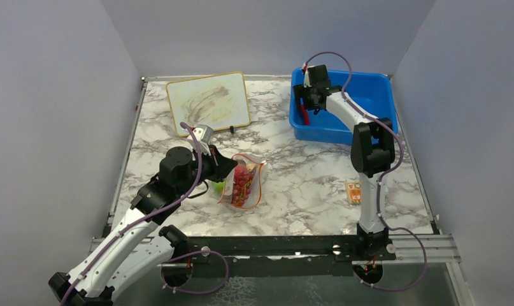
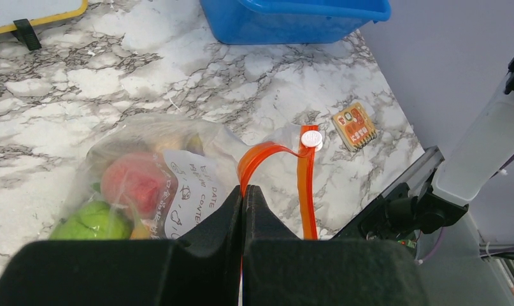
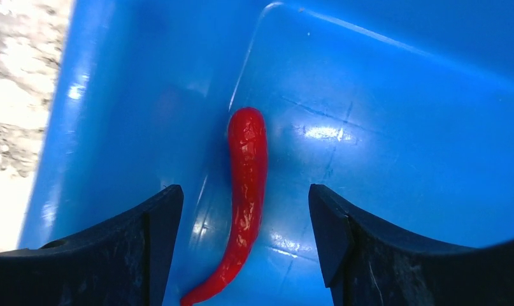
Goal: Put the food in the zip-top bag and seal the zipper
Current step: Pick up the fake vegetable from the bin.
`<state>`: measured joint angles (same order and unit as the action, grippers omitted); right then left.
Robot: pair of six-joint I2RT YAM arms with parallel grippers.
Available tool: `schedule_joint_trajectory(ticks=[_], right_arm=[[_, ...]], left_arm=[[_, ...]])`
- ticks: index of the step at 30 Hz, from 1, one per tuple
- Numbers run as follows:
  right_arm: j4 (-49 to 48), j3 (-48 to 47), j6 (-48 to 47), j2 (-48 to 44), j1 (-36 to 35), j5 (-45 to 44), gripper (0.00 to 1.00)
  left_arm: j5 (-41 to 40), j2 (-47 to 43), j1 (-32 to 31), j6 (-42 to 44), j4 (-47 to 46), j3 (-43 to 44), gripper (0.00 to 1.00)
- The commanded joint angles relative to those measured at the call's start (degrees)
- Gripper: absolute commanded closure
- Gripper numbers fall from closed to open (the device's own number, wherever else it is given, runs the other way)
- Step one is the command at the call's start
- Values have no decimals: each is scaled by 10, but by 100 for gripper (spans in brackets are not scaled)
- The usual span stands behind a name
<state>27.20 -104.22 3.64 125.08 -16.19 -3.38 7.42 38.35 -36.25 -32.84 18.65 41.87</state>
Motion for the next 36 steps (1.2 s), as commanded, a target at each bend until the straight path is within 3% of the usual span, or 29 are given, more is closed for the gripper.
schedule_joint_trajectory(ticks=[1, 7, 10, 18, 36], right_arm=[[46, -31, -30, 33, -1, 16, 28], [67, -41, -47, 66, -1, 3, 35], [66, -39, -55, 76, -1, -7, 43], [14, -11, -78, 44, -1, -20, 88], [-73, 85, -55, -132, -1, -1, 92]], left_arm=[[-14, -10, -2, 3, -6, 6, 100], [-13, -13, -2, 4, -3, 7, 100], [-13, -15, -2, 2, -2, 7, 100], [-15, -21, -1, -1, 2, 10, 100], [-17, -15, -2, -9, 1, 6, 100]])
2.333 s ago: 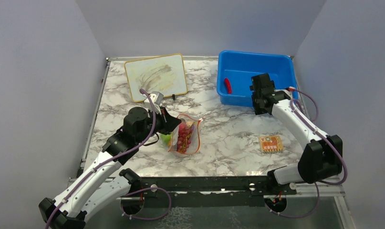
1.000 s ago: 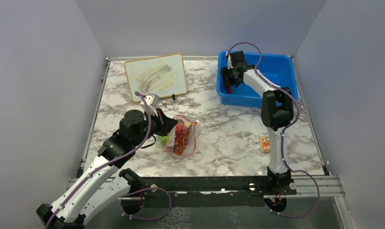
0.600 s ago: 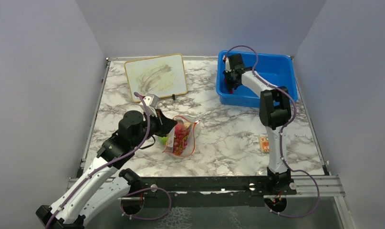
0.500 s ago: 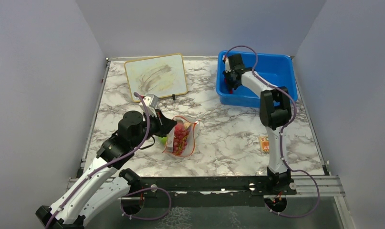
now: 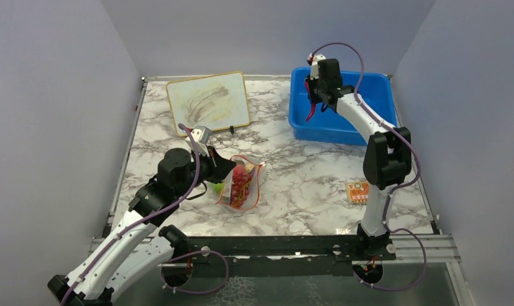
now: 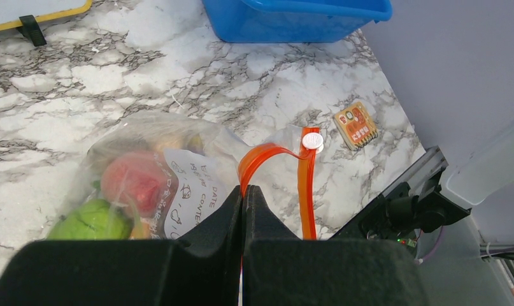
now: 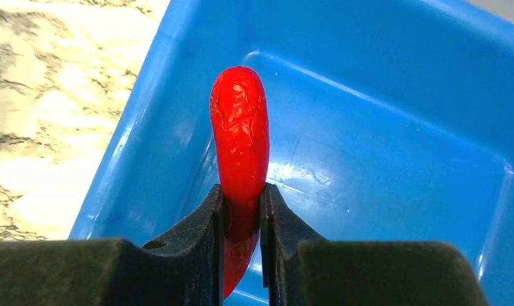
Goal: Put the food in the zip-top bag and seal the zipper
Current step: Pick up the fake vegetable from the bin, then place the fake vegetable in the zipper food storage bag.
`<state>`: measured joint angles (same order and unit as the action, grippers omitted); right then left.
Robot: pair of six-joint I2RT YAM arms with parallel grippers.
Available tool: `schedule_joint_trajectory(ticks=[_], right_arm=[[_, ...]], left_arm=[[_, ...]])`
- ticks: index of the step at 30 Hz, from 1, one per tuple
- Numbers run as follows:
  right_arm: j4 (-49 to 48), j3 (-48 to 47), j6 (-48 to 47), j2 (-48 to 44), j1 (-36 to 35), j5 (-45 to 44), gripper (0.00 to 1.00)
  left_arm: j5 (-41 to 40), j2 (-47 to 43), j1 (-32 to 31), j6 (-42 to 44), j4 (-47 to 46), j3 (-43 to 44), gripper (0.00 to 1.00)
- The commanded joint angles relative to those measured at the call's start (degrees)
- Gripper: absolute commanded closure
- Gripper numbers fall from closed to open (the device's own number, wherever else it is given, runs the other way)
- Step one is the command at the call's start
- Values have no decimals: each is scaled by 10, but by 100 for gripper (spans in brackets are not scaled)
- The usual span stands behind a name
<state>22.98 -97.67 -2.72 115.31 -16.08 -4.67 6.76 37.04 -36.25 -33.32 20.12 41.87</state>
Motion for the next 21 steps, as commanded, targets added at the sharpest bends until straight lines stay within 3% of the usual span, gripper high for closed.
schedule_joint_trajectory(ticks=[1, 12, 21], right_arm=[[-35, 25, 9, -44, -2, 17, 92], [-93, 102, 20, -163, -3, 52, 92], [-145, 186, 56, -277, -4, 170, 92]], left_arm=[[-10, -1, -2, -5, -15, 6, 100], [-11, 13, -2, 3, -21, 5, 100], [-26, 36, -2, 17, -29, 13, 100]])
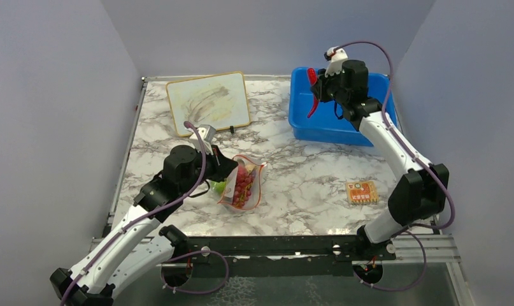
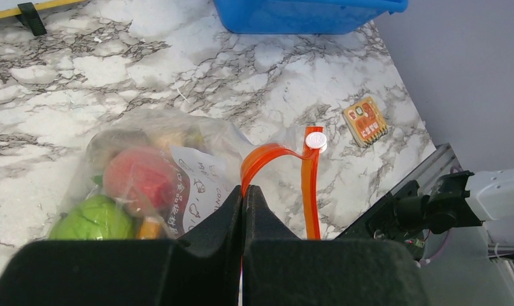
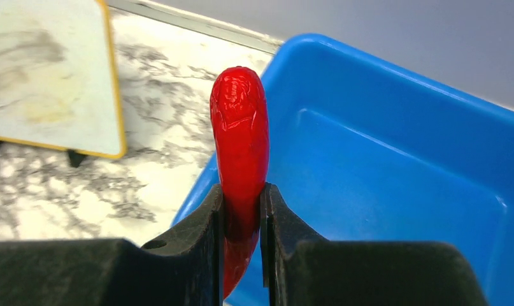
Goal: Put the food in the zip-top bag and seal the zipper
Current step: Place the fake vegetable in the zipper food storage bag.
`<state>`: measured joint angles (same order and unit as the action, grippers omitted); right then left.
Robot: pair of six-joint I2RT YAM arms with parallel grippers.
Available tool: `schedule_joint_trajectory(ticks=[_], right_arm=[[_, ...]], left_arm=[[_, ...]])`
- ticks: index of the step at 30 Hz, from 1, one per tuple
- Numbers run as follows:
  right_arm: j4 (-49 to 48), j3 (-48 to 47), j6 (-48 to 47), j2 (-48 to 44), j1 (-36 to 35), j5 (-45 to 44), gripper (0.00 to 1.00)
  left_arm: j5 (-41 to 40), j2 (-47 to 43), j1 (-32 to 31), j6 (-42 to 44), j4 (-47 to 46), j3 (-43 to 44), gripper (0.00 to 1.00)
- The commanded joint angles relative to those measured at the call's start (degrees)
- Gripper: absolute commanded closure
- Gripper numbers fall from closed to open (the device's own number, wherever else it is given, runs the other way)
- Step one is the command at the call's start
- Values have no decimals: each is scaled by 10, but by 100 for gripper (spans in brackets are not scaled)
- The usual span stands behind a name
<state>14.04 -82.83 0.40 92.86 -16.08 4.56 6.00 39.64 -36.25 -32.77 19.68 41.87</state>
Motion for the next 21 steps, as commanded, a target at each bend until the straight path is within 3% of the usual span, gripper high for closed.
schedule_joint_trajectory(ticks=[1, 15, 21], right_arm=[[-68, 51, 29, -70, -6, 94, 92], [-156, 239, 106, -236, -49, 274, 89], [-254, 340, 128, -295, -90, 317, 89]], left_arm=[[-15, 12, -1, 12, -26, 14, 100], [-15, 61, -1, 4, -37, 23, 100], [-10, 79, -1, -5, -37, 39, 100]])
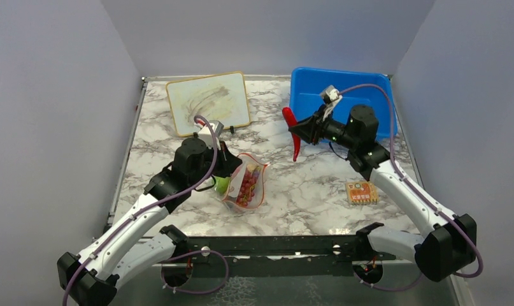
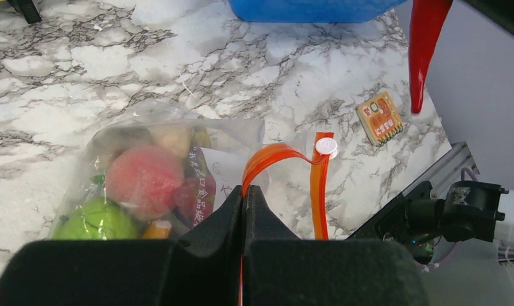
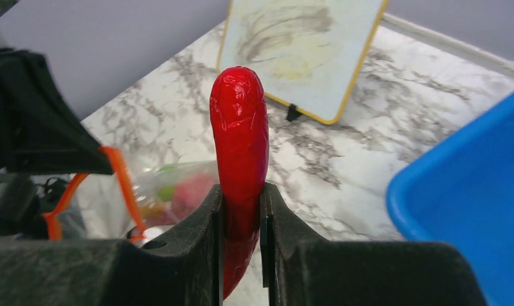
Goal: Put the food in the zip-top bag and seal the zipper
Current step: Place the fake vegetable in the zipper food storage bag.
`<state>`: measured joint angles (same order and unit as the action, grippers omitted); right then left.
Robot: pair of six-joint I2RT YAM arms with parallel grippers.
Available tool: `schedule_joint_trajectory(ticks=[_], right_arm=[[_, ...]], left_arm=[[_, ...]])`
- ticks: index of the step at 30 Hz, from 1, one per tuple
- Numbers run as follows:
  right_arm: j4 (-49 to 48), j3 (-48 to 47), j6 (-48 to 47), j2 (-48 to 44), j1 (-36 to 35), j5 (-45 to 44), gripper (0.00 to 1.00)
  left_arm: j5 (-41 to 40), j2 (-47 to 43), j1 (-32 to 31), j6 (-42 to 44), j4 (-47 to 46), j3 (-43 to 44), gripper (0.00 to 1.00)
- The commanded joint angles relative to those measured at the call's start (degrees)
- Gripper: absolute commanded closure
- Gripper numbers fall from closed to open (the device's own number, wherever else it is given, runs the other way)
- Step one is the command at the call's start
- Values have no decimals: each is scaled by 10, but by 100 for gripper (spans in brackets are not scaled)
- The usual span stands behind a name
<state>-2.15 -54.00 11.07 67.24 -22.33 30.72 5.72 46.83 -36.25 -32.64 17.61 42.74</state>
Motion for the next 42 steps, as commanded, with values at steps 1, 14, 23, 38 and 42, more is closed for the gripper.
schedule_joint_trajectory(ticks=[1, 14, 23, 38, 42], right_arm=[[-110, 65, 19, -47, -36, 60, 89], [-225, 97, -11, -64, -119, 146, 88], [-382, 143, -112, -32, -193, 178, 88], [-367, 68, -415, 82, -221, 374, 87], [-350, 54, -436, 88, -228, 386, 87]], left_arm=[[-7, 10, -1, -9, -15, 35, 100], [8, 5, -1, -17, -12, 60, 100], [40, -8, -1, -17, -18, 67, 100], [129, -8, -1, 5, -24, 70, 100], [132, -7, -1, 7, -23, 69, 100]])
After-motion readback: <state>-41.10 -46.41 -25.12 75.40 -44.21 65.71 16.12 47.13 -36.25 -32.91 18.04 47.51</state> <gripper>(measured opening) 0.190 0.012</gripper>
